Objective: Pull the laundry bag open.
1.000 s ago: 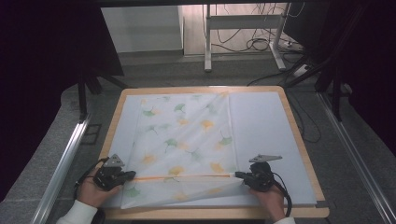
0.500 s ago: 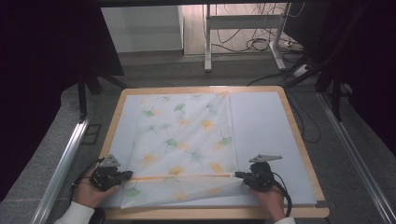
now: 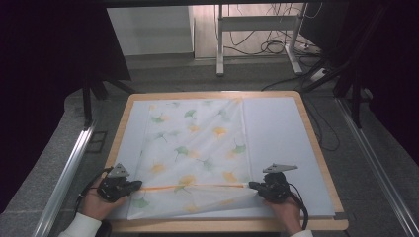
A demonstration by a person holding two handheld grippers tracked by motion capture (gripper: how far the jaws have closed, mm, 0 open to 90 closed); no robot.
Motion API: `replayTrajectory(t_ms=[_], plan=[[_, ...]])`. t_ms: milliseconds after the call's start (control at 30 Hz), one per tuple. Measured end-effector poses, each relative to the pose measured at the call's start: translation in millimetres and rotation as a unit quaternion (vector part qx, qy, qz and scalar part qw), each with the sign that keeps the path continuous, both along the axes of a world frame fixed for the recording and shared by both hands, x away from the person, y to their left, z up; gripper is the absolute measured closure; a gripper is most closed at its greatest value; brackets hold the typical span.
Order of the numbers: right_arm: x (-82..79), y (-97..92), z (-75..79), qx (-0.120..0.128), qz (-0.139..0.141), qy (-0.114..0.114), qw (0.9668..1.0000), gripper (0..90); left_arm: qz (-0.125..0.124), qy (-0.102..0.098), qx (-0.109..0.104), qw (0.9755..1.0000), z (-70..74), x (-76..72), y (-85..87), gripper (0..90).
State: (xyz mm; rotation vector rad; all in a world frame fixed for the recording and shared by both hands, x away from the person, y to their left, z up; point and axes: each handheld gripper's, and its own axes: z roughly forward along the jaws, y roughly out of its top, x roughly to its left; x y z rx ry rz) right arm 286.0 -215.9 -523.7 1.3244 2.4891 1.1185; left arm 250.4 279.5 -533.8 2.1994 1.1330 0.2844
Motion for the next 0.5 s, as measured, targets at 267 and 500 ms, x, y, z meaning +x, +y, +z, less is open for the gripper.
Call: replayTrajectory(t_ms=[267, 500], plan=[[-4.5, -8.4, 14.4, 0.039, 0.011, -0.055, 0.9977, 89.2, 0.001, -0.038, -0.029, 0.9989, 10.9, -1.5, 0.9, 80.1], [-2.7, -18.3, 20.1, 0.039, 0.006, -0.093, 0.9948, 72.8, 0.019, -0.087, -0.036, 0.9953, 19.3, 3.5, -3.0, 59.3]])
